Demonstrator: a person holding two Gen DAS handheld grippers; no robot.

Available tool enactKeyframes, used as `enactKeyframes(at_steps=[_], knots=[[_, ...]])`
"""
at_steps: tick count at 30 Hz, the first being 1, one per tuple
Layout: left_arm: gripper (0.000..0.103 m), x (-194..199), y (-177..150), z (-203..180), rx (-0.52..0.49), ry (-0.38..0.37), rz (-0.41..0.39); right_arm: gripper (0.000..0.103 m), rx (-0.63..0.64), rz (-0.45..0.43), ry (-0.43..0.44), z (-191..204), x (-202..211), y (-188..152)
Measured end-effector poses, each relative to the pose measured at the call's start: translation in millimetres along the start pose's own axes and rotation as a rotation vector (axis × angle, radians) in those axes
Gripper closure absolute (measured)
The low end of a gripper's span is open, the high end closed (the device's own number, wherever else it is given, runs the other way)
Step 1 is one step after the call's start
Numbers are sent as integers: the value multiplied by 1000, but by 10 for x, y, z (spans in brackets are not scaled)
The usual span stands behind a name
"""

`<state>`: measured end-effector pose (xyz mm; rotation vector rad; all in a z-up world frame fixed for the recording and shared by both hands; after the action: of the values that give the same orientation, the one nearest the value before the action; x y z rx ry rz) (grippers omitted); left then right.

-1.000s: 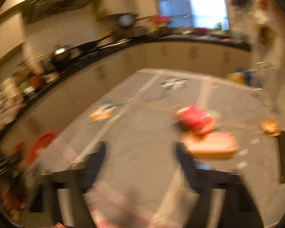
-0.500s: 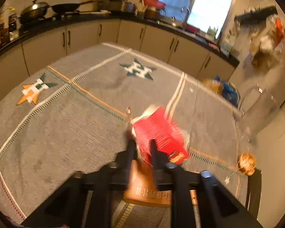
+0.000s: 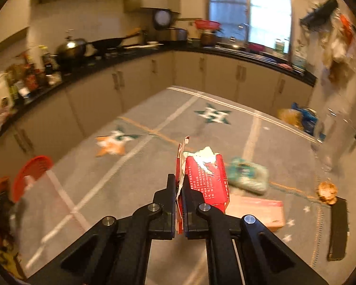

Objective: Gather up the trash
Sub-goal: 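Carry the snack bag and red packet to the wastebasket and open both tools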

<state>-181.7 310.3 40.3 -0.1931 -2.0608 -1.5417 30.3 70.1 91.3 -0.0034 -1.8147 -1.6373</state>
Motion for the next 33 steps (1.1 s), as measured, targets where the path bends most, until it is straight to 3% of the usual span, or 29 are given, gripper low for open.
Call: enactKeyframes(at_steps=[8,15,26,33], knots=[[62,85,-36,251,33,45,-15,98,47,-4,199,862,244,-15],[62,47,-110,769,119,120,-6,98,93,26,330,1584,222,-103],[62,-203,-317,1455,238,169,51,98,132,114,463,2559,-308,-215],[62,-404,-242,1686,260,167,56,98,120,172,541,3179,-822,-199]])
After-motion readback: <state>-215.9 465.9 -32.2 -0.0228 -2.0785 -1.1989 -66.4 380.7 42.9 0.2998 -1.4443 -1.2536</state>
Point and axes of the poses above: each gripper's, at about its wrist camera, not at the fingertips, and x roughly against the way its jaws point, z to its left, y to its top, the point moved 3 cm from there along -x, roughly the way its jaws point, and after that the axes turned 13 degrees about -z, right-handed, at the moved point
